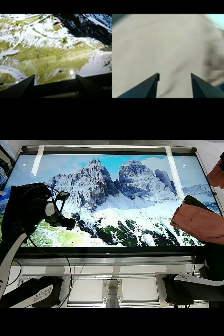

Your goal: Fold the clothes and pants, and hang the long-sleeved shirts on hangers.

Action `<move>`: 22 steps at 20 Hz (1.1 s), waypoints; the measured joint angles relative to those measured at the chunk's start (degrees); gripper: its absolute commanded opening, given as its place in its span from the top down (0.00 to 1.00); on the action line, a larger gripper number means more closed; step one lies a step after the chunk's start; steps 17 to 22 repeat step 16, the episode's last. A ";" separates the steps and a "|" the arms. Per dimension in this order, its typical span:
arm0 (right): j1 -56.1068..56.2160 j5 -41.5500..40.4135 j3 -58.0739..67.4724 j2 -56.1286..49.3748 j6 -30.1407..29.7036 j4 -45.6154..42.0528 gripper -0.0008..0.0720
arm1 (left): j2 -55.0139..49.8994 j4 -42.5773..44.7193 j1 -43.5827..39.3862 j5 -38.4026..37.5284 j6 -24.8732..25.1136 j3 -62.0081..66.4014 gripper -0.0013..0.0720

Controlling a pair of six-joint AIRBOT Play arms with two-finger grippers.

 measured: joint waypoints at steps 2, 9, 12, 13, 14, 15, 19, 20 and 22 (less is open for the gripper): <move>2.64 0.00 -2.12 3.96 -2.03 3.56 0.41 | 0.00 0.00 0.00 0.00 0.00 0.00 0.18; 19.58 5.88 -20.31 17.49 -5.07 12.04 0.98 | 0.00 0.00 0.00 0.02 0.00 0.00 0.18; 30.32 5.75 -32.33 22.49 -5.77 13.70 0.98 | 0.00 -0.02 0.00 0.02 0.00 0.00 0.18; 34.10 5.05 -36.33 24.00 -5.90 13.94 0.98 | 0.00 0.00 0.00 0.02 0.00 0.00 0.18; 37.64 4.59 -39.65 25.35 -5.97 14.23 0.98 | 0.00 0.00 0.00 0.02 0.00 0.00 0.18; 41.35 3.89 -42.84 26.69 -5.99 14.51 0.98 | 0.00 0.00 0.00 0.02 0.00 0.00 0.18; 44.98 3.26 -45.53 27.85 -5.99 14.51 0.98 | 0.00 0.00 0.00 0.02 0.00 0.00 0.18; 44.98 3.26 -45.53 27.85 -5.99 14.51 0.98 | 0.00 0.00 0.00 0.02 0.00 0.00 0.18; 44.98 3.26 -45.53 27.85 -5.99 14.51 0.98 | 0.00 0.00 0.00 0.02 0.00 0.00 0.18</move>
